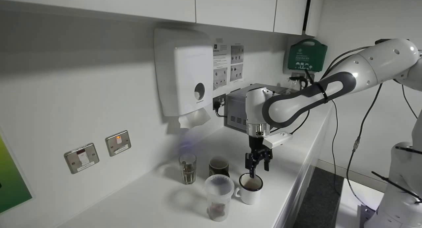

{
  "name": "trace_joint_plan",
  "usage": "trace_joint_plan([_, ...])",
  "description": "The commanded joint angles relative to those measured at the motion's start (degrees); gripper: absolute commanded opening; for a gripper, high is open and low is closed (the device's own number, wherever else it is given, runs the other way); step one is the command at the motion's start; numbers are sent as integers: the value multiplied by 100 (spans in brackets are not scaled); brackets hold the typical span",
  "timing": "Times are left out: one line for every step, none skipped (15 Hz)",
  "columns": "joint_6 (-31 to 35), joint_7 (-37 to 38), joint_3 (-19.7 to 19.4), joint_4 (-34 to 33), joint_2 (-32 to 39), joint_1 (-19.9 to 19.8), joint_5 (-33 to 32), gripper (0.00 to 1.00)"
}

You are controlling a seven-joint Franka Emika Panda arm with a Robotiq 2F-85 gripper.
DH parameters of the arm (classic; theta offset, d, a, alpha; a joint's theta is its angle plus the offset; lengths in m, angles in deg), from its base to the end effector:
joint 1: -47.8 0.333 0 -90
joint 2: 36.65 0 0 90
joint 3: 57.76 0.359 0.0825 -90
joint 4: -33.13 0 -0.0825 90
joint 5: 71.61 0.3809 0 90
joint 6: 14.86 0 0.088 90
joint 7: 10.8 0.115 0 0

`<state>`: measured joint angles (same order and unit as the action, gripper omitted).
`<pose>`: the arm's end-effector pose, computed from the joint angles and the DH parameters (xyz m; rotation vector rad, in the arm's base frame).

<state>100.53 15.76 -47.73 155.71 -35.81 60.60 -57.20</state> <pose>0.4760 0.2180 0.4256 -2.9673 0.2816 0.3285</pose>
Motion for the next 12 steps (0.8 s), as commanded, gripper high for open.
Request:
trace_joint_plan([222, -278, 24, 317, -302, -82, 40, 100])
trace_joint_plan([247, -241, 46, 273, -275, -63, -67, 100])
trace_joint_plan([278, -172, 63, 229, -242, -46, -180, 100])
trace_joint_plan([326, -171, 79, 198, -210, -33, -230, 100])
trace_joint_plan([377, -151, 94, 185, -190, -24, -288, 100])
trace_joint_plan([450, -160, 113, 180, -166, -16, -321, 100])
trace_joint_plan([508, -159, 127, 186, -149, -14, -363, 100])
trace_joint_plan([546, -136, 141, 192, -137, -13, -417, 100])
trace_joint_plan([585, -144, 148, 205, -128, -15, -420, 100])
trace_joint_plan([629, -149, 152, 218, -122, -16, -432, 100])
trace_joint_plan([674, -169, 149, 236, -105, -20, -429, 100])
trace_joint_plan([711, -176, 145, 253, -87, -24, -439, 100])
